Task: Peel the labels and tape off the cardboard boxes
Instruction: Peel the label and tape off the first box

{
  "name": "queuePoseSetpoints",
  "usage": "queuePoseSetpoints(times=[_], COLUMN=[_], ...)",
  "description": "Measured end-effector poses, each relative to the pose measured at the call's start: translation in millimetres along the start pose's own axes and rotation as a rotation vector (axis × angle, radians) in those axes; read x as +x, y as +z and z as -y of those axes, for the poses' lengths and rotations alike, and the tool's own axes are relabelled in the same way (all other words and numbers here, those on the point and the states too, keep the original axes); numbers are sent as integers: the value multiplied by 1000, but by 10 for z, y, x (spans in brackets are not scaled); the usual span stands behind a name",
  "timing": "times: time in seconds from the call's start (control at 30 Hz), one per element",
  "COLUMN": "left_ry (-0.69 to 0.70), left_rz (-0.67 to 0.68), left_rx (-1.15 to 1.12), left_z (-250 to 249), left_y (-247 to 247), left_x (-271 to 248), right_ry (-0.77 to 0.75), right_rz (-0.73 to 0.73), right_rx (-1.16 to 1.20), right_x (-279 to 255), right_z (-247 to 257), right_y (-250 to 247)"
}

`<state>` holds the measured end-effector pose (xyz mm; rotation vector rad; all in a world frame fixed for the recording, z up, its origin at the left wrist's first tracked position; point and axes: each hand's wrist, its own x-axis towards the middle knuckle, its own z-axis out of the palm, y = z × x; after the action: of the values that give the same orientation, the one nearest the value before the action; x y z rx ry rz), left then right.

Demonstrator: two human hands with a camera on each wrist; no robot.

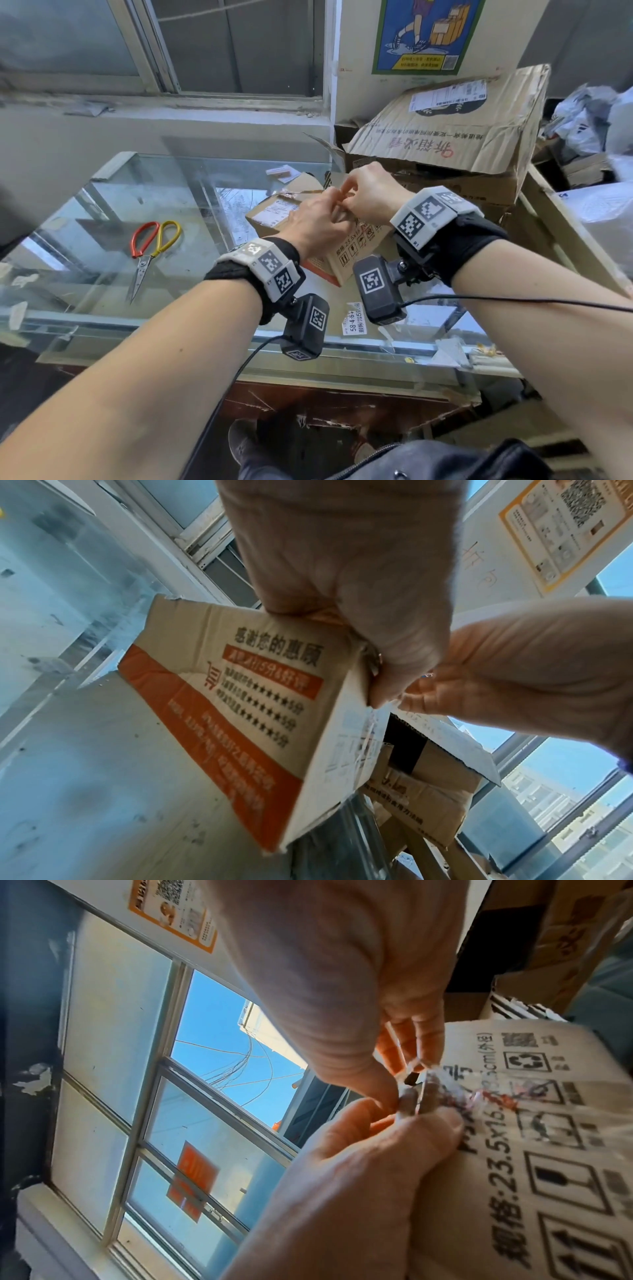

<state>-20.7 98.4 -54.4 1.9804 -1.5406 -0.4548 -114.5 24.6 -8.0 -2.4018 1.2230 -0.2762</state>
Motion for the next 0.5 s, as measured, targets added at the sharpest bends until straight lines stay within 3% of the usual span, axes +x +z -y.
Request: queuePoseSetpoints(times=[0.13, 0.23, 0.33, 0.5], left_ry=[-36, -67, -34, -30], left_rz=[24, -1, -11, -21], left_rx=[-27, -22, -3, -92], left_z=[5, 6, -32, -118], left_y=[-115, -199, -249, -248], left_x=[20, 26, 8, 33], right_ry=[72, 128, 79, 22], right_rz=[-141, -42, 2, -134], right_rx=[132, 252, 445, 643], right_x=[-48, -80, -146, -173], right_z=[-21, -88, -123, -73], right_y=[-131, -126, -67, -37])
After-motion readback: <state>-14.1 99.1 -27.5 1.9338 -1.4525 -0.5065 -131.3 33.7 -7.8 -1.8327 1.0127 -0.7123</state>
